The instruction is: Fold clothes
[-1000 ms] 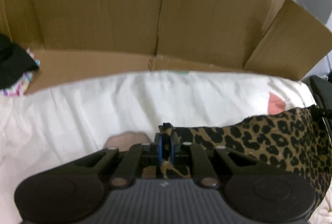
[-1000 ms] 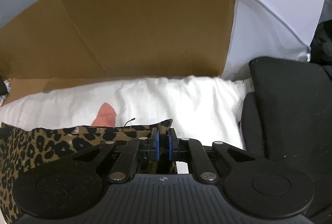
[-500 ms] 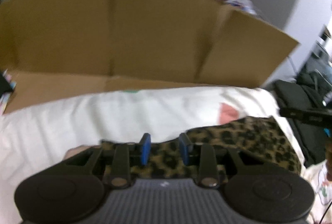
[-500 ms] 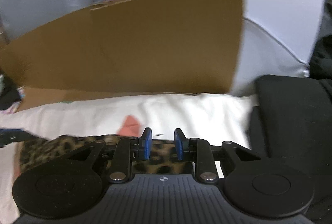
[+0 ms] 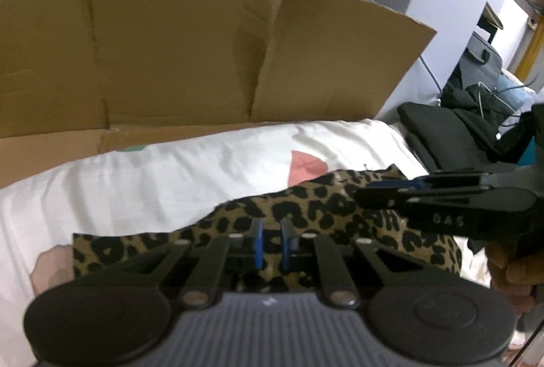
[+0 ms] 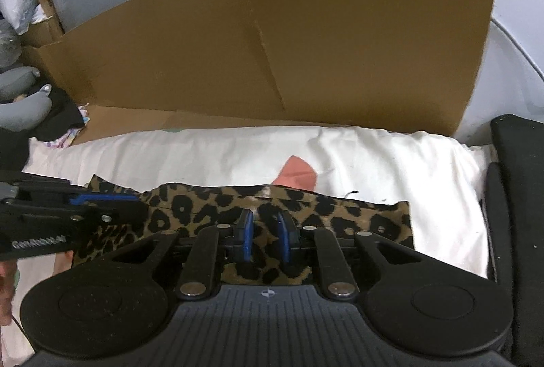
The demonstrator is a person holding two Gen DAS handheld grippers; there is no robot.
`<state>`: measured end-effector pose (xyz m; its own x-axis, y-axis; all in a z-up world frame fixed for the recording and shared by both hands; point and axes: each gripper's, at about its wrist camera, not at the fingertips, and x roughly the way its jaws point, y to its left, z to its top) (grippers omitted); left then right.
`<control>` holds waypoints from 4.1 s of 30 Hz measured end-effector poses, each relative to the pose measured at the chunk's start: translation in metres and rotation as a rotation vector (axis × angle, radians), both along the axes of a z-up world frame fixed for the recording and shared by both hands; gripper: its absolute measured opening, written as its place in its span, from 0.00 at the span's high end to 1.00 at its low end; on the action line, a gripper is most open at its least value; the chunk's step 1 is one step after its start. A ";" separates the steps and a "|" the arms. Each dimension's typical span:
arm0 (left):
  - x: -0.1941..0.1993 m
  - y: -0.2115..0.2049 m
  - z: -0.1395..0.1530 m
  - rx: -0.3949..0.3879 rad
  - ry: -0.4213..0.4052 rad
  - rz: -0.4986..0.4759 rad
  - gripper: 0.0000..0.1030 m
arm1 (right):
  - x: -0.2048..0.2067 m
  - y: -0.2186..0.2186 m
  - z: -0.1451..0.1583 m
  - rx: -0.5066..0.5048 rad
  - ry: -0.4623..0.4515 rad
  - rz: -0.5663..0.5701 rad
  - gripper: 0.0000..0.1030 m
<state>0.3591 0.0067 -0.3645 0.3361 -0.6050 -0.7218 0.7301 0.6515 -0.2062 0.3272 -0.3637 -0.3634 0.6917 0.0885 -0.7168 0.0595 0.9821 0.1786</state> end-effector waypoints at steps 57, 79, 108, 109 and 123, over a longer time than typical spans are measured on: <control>-0.035 0.008 -0.004 -0.048 0.010 -0.075 0.82 | -0.007 0.012 -0.011 -0.015 -0.021 0.054 0.79; -0.038 0.026 -0.005 0.025 0.024 -0.029 0.70 | -0.041 0.002 -0.011 -0.030 0.013 0.003 0.64; -0.039 0.058 -0.010 0.094 0.043 0.013 0.79 | -0.082 -0.008 -0.011 -0.130 0.057 -0.063 0.64; -0.042 0.057 -0.007 0.084 0.046 0.009 0.79 | -0.083 -0.004 -0.007 -0.119 0.046 -0.055 0.64; -0.082 0.021 -0.017 0.075 0.060 -0.102 0.79 | -0.090 0.055 -0.010 -0.089 0.045 0.083 0.64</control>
